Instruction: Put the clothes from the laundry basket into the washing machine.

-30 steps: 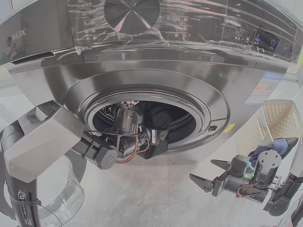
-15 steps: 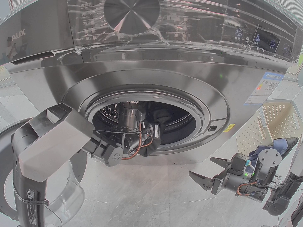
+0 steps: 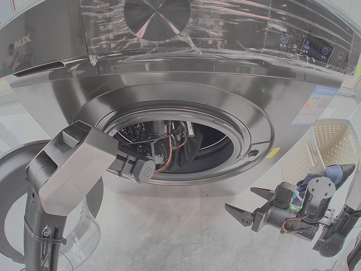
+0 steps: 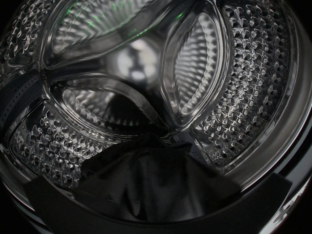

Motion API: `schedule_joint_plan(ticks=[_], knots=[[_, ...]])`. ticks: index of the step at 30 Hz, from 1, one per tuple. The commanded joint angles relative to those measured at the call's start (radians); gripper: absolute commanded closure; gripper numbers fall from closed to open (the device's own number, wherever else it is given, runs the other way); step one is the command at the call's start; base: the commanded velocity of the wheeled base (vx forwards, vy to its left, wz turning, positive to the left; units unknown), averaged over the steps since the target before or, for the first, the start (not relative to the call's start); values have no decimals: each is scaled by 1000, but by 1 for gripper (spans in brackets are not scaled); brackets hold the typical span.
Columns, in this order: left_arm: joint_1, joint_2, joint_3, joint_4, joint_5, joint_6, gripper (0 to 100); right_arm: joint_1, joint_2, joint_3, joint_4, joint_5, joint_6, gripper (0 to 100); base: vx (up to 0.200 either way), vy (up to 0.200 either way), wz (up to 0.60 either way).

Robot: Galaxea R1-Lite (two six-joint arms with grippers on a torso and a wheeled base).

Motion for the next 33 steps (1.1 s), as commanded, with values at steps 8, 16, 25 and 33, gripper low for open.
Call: schedule_joint_plan(ticks=[8,16,25,33], knots=[[-24,-151,203,112,-5,2,0,1,1,0,-1,0,0,0,0,0,0],[-35,-201,357,141,-50,2,0,4,4,2,-1,2,-1,0,0,0,0],[-33,-151,363,129,-78,3,0,-5,2,57,-1,-4,-12,0,0,0,0],[-27,-109,330,103,-78,0,100,-104,21,78,1,-38,-29,0,0,0,0]])
